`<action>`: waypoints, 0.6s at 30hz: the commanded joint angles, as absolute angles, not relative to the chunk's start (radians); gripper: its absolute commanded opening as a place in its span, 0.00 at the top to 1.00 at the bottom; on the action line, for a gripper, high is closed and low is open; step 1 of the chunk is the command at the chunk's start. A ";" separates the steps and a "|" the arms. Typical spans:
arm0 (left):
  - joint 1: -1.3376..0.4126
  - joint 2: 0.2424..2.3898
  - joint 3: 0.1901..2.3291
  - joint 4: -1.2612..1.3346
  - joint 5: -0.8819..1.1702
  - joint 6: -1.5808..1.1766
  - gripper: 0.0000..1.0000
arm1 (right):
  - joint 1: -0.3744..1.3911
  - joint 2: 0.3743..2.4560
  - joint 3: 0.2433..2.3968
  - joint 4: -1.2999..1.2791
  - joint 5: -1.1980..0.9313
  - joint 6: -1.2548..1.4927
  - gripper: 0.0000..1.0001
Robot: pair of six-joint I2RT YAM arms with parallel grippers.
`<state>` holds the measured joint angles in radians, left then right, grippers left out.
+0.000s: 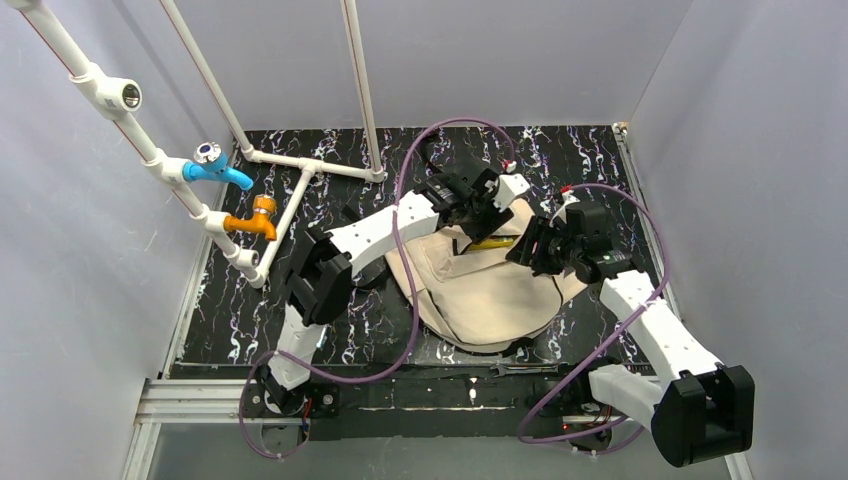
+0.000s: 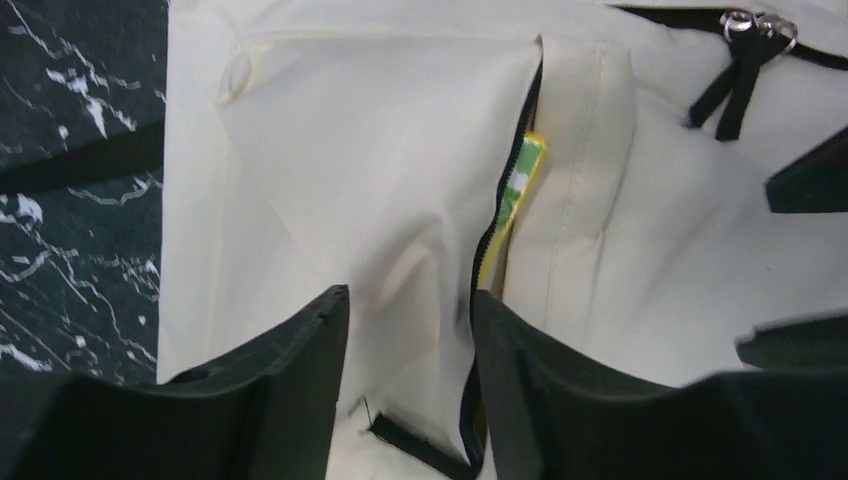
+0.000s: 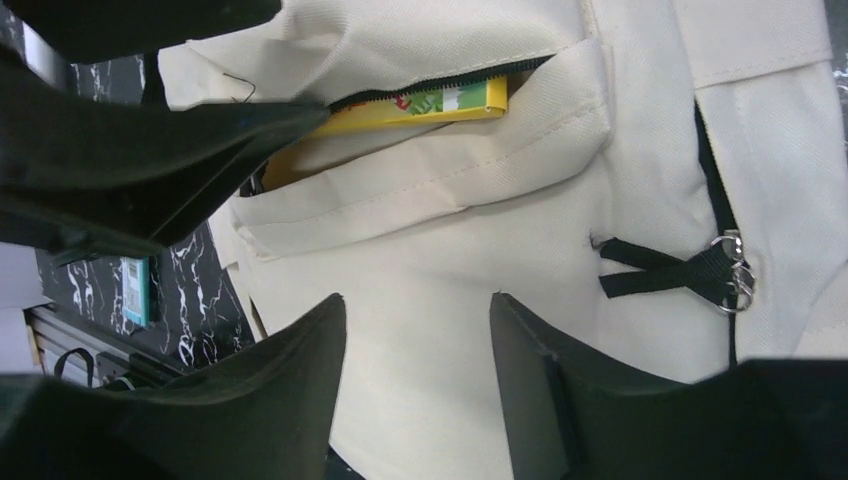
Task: Pack the student bag
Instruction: Place the stationery in the student bag.
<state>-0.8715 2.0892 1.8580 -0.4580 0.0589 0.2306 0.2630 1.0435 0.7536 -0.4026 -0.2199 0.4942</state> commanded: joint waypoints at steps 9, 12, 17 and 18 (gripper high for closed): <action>-0.861 1.507 1.521 -0.669 0.227 -0.113 0.37 | 0.264 1.184 0.688 -0.058 -0.308 0.599 0.67; -0.860 1.313 1.354 -0.687 0.253 -0.188 0.35 | 0.264 1.247 0.695 -0.010 -0.289 0.594 0.70; -0.855 1.057 1.151 -0.746 0.152 -0.357 0.29 | 0.264 1.356 0.746 0.071 -0.237 0.568 0.70; -0.853 1.015 1.119 -0.762 0.125 -0.401 0.28 | 0.264 1.369 0.762 0.080 -0.218 0.563 0.70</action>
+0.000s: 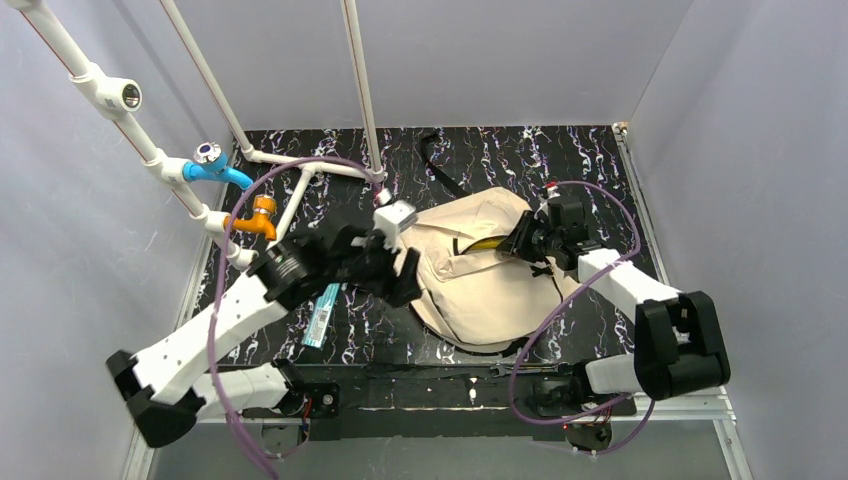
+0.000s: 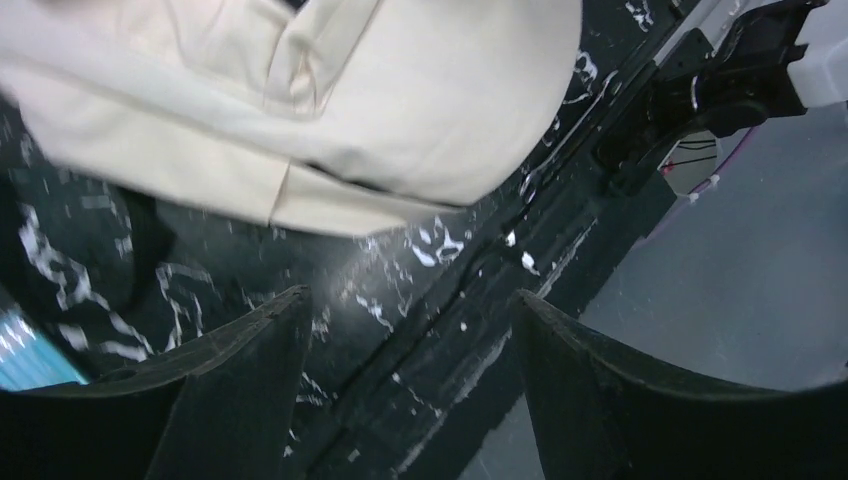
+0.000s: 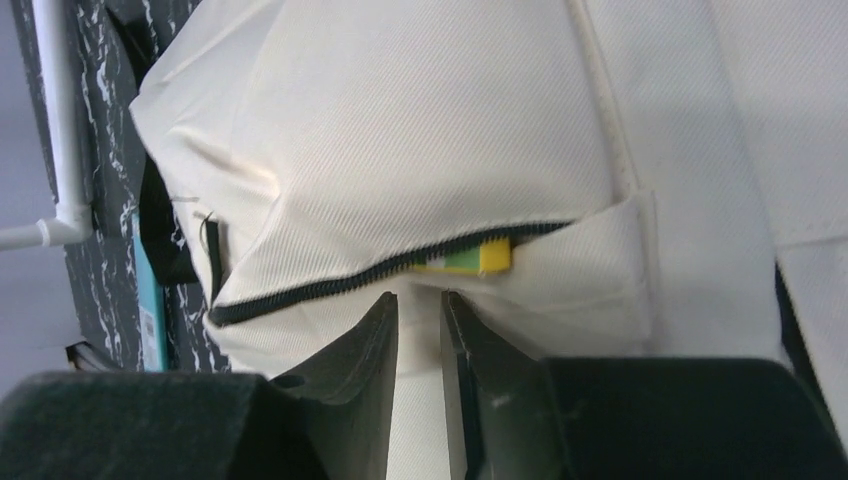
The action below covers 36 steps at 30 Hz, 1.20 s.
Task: Pack the student bag
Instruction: Place the stationery in the student bag, then pick up the stationery from the center of the board.
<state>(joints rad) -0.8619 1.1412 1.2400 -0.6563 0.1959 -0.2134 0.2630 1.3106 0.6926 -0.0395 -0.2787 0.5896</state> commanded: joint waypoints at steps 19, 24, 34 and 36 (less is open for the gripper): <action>-0.853 0.819 0.795 -1.032 -0.431 -0.863 0.13 | 0.276 1.120 0.905 -0.460 -0.201 0.414 0.46; -0.847 0.891 0.718 -0.987 -0.577 -0.965 0.02 | 0.307 1.094 0.893 -0.446 -0.266 0.452 0.45; -0.684 1.059 0.655 -0.790 -0.563 -0.867 0.02 | 0.403 1.131 0.866 -0.372 -0.284 0.451 0.46; -0.634 1.075 0.629 -0.708 -0.479 -0.805 0.02 | 0.403 1.121 0.858 -0.366 -0.288 0.445 0.46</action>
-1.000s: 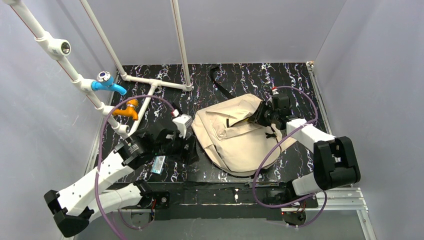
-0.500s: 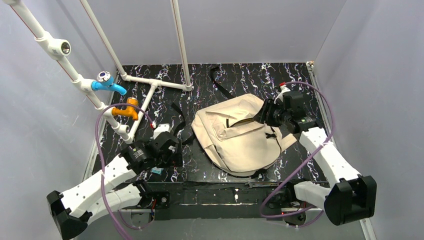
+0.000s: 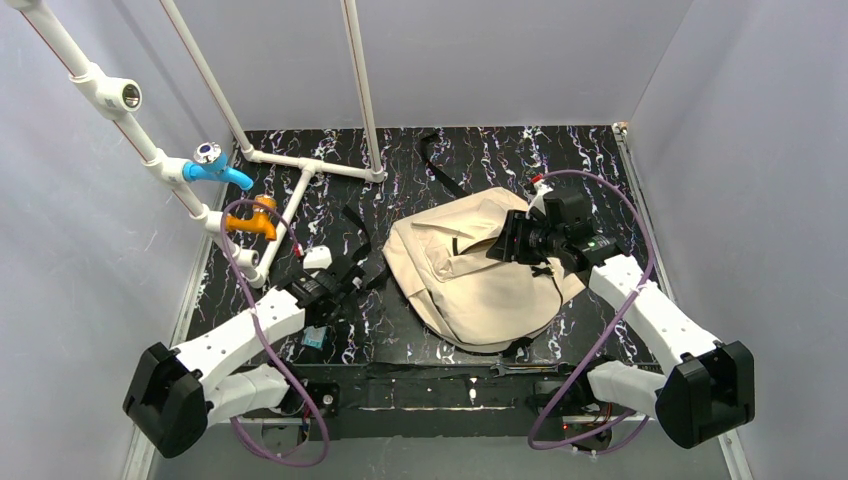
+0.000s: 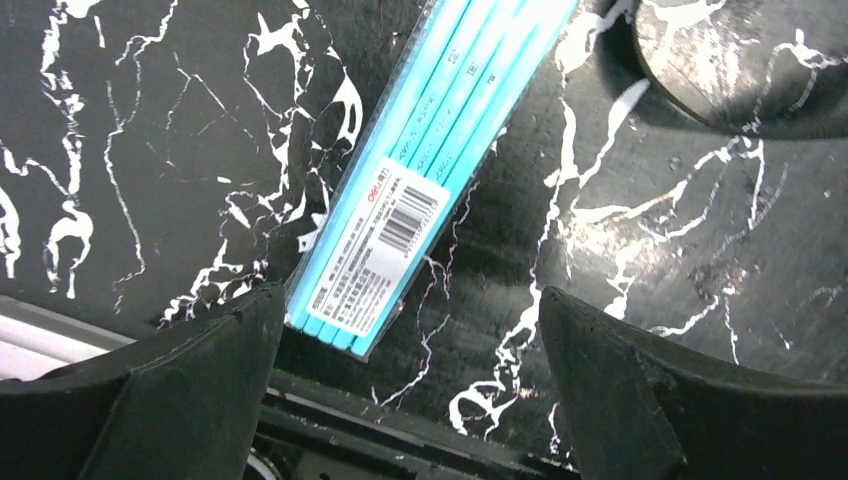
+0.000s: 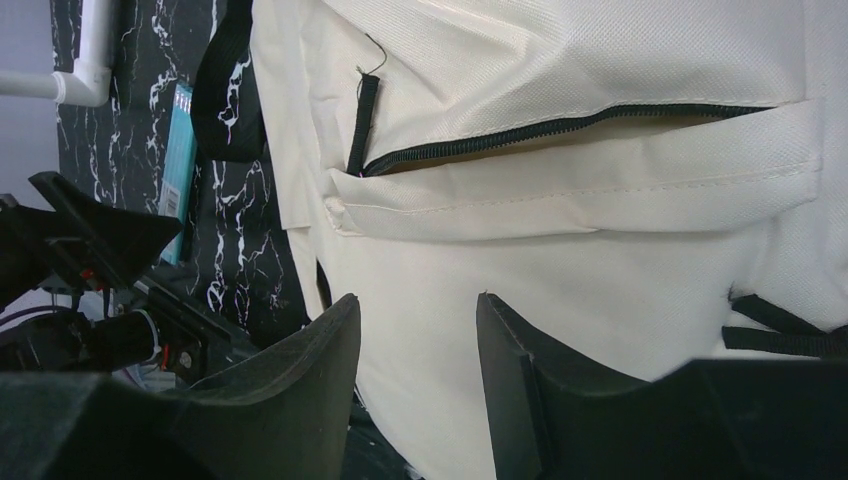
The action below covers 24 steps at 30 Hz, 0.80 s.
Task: Pack the student bag
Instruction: Pick up the stationery from the center of the board.
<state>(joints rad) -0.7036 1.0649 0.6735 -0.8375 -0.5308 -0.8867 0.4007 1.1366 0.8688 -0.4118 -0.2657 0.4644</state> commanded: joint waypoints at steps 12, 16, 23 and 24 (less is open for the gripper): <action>-0.571 1.331 0.684 -0.690 -0.387 -0.792 0.02 | 0.403 1.071 0.840 -0.388 -0.289 0.403 0.45; -0.570 1.346 0.680 -0.665 -0.313 -0.767 0.04 | 0.403 1.075 0.835 -0.382 -0.298 0.403 0.45; -0.571 1.251 0.654 -0.607 -0.109 -0.752 0.12 | 0.403 1.077 0.829 -0.368 -0.305 0.414 0.45; -0.570 1.222 0.654 -0.615 -0.105 -0.753 0.13 | 0.403 1.077 0.828 -0.367 -0.304 0.414 0.45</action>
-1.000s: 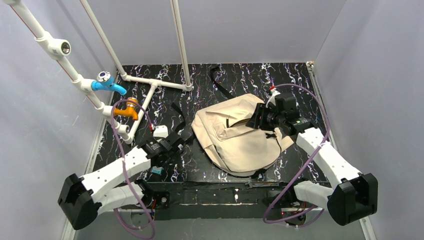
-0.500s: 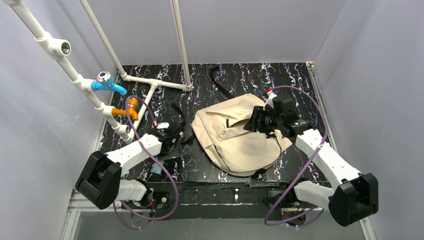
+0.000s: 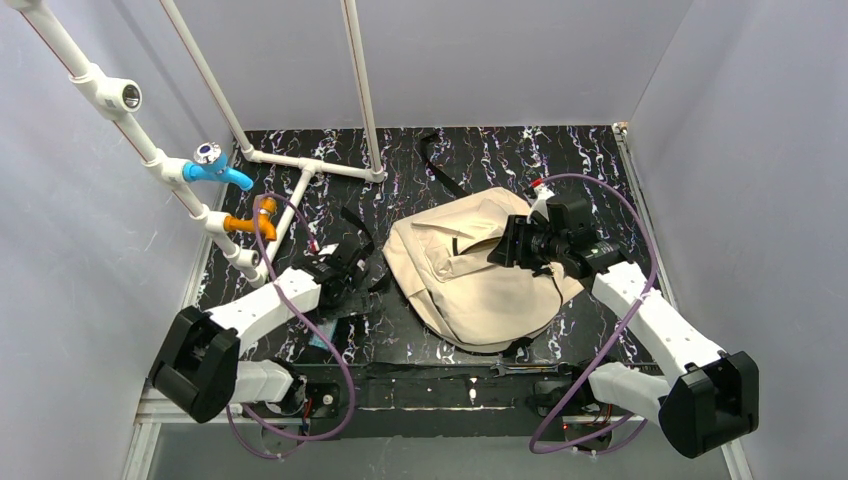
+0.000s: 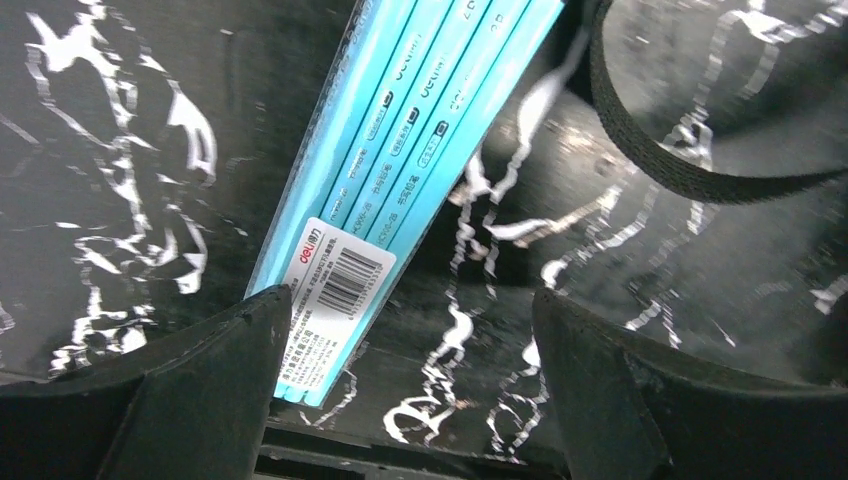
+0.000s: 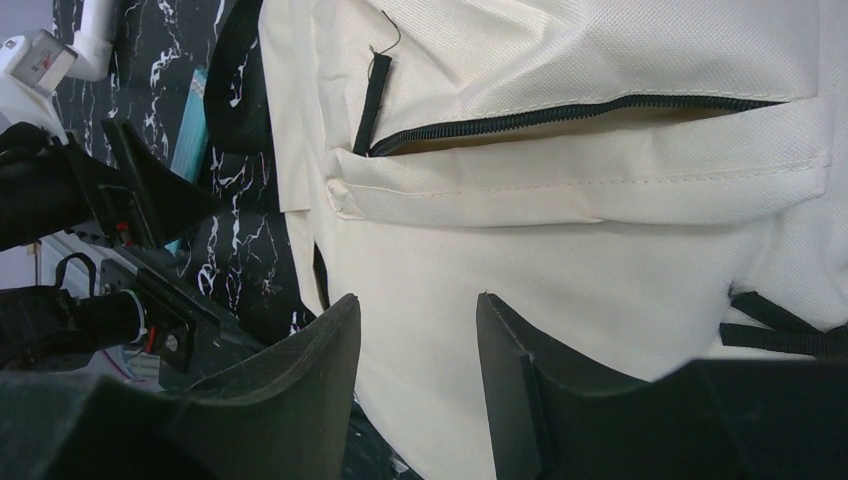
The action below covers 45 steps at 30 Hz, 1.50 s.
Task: Pack the student bag
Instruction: Pick up the stationery from the center of the board.
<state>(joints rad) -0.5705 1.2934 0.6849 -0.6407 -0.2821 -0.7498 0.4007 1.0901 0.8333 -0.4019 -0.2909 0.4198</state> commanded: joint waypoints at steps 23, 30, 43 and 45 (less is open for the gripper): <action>-0.502 1.349 0.714 -0.668 -0.243 -0.764 0.08 | 0.403 1.064 0.814 -0.379 -0.321 0.410 0.46; -0.503 1.320 0.655 -0.611 -0.121 -0.772 0.46 | 0.403 1.071 0.815 -0.365 -0.324 0.422 0.46; -0.504 1.174 0.669 -0.705 -0.056 -0.758 0.67 | 0.411 1.095 0.821 -0.343 -0.407 0.495 0.45; -0.504 1.142 0.683 -0.733 -0.042 -0.758 0.67 | 0.421 1.097 0.824 -0.341 -0.412 0.514 0.45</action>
